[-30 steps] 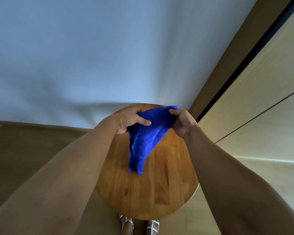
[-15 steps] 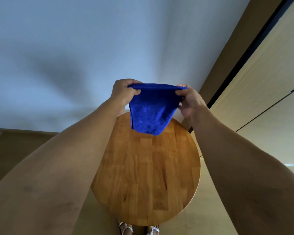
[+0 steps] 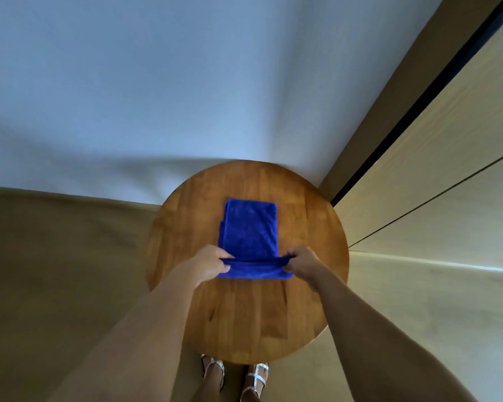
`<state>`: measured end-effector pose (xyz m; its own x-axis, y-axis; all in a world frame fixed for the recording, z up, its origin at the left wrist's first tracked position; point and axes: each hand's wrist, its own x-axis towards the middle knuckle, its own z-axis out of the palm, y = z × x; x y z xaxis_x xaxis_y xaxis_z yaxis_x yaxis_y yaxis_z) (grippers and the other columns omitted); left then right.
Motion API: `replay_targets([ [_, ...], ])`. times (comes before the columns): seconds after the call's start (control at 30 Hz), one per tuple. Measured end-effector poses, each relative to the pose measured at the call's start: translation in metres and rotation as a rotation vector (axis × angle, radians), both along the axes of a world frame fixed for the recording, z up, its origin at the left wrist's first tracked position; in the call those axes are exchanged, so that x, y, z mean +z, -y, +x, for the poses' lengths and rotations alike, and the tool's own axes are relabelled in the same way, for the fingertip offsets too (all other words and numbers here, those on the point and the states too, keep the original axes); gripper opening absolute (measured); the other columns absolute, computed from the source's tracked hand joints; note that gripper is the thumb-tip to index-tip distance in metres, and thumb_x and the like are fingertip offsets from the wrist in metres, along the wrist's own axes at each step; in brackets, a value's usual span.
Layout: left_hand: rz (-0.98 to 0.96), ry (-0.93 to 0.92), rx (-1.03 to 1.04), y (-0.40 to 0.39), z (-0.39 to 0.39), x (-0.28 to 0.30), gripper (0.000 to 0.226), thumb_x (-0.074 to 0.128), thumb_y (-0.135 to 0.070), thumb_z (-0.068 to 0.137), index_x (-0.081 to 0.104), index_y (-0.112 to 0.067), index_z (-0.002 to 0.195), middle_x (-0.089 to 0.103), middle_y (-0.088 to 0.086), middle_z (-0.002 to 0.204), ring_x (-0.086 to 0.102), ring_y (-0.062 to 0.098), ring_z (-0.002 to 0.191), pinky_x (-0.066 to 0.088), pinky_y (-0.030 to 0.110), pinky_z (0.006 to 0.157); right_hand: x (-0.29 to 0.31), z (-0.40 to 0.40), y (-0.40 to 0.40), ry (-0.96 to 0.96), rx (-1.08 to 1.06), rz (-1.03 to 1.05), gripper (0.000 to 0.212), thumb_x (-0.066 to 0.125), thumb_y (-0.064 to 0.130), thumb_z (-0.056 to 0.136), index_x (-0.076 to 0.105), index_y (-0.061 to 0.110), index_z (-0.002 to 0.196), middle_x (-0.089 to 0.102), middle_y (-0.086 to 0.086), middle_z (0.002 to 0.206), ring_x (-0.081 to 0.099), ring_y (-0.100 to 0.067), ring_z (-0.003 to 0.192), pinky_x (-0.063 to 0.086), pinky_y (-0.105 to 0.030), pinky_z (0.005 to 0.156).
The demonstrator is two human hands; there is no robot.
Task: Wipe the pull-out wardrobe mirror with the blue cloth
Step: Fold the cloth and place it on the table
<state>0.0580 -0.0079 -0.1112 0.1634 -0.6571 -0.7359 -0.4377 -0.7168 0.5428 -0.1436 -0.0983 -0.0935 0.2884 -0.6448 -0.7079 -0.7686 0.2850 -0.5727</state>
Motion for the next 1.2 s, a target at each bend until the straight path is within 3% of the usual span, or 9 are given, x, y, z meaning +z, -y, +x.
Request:
replay_targets([
  [0.07,0.117,-0.029,-0.095,-0.013,-0.006,-0.017,0.034,0.059,-0.01,0.089,0.062,-0.016,0.123,0.06,0.004,0.124,0.055,0.018,0.111,0.041,0.028,0.095,-0.017,-0.007,-0.007,-0.074,0.143,0.07,0.027,0.052,-0.011,0.082,0.061,0.014,0.078,0.05,-0.003,0.071,0.043,-0.009,0.06,0.037,-0.018,0.052],
  [0.2,0.32,-0.064,-0.237,-0.016,-0.016,-0.028,0.041,0.058,-0.008,0.09,0.055,-0.017,0.13,0.051,0.003,0.134,0.049,0.018,0.115,0.045,0.028,0.092,-0.033,-0.016,-0.012,-0.187,0.292,0.246,0.037,0.054,-0.011,0.083,0.062,0.003,0.117,0.055,-0.007,0.087,0.051,-0.017,0.074,0.045,-0.021,0.06],
  [0.37,0.45,-0.149,-0.199,-0.006,-0.013,-0.029,0.048,0.056,-0.002,0.09,0.047,-0.012,0.136,0.046,0.009,0.139,0.046,0.025,0.124,0.045,0.034,0.097,-0.035,-0.019,-0.002,-0.193,0.357,0.562,0.033,0.059,-0.004,0.084,0.058,0.014,0.112,0.057,-0.002,0.096,0.056,-0.015,0.082,0.053,-0.022,0.068],
  [0.57,0.135,0.023,-0.046,0.019,0.002,-0.049,0.038,0.054,-0.009,0.092,0.054,-0.011,0.129,0.057,0.006,0.123,0.056,0.02,0.106,0.05,0.033,0.09,-0.052,0.006,0.022,-0.14,0.078,0.16,0.018,0.054,-0.006,0.082,0.06,0.01,0.079,0.05,-0.003,0.072,0.046,-0.013,0.062,0.039,-0.022,0.053],
  [0.67,-0.057,0.152,0.016,0.038,0.007,-0.056,0.032,0.053,-0.012,0.092,0.058,-0.014,0.124,0.061,0.001,0.106,0.058,0.01,0.081,0.048,0.021,0.07,-0.062,0.02,0.04,-0.177,-0.016,-0.037,0.019,0.055,0.001,0.082,0.066,0.013,0.093,0.061,-0.004,0.091,0.057,-0.017,0.08,0.05,-0.029,0.066],
  [0.77,-0.229,0.329,-0.059,0.057,0.01,-0.06,0.029,0.052,-0.017,0.094,0.06,-0.018,0.122,0.057,0.001,0.115,0.057,0.015,0.097,0.046,0.025,0.079,-0.068,0.031,0.056,-0.245,-0.032,-0.172,0.028,0.052,0.007,0.083,0.066,0.021,0.103,0.064,0.0,0.098,0.06,-0.017,0.086,0.054,-0.034,0.072],
  [0.9,-0.363,0.375,0.046,0.077,0.013,-0.073,0.03,0.051,-0.018,0.095,0.06,-0.02,0.124,0.054,0.001,0.113,0.053,0.012,0.092,0.045,0.024,0.078,-0.08,0.04,0.067,-0.21,-0.119,-0.272,0.029,0.051,0.01,0.086,0.066,0.019,0.109,0.065,-0.001,0.098,0.061,-0.016,0.081,0.05,-0.029,0.061],
  [1.07,-0.371,0.249,0.311,0.109,0.013,-0.093,0.037,0.054,-0.012,0.092,0.056,-0.022,0.127,0.052,0.004,0.124,0.053,0.016,0.103,0.042,0.024,0.082,-0.103,0.052,0.087,-0.077,-0.325,-0.293,0.049,0.057,0.006,0.085,0.052,0.017,0.132,0.059,-0.002,0.119,0.054,-0.006,0.073,0.046,-0.02,0.055],
  [1.2,-0.136,0.235,0.535,0.1,0.006,-0.111,0.055,0.058,-0.009,0.085,0.039,-0.021,0.136,0.037,0.007,0.133,0.047,0.024,0.11,0.05,0.034,0.083,-0.12,0.051,0.077,-0.221,-0.263,-0.133,0.059,0.049,0.003,0.084,0.034,0.013,0.141,0.051,-0.011,0.13,0.057,-0.027,0.107,0.051,-0.037,0.084],
])
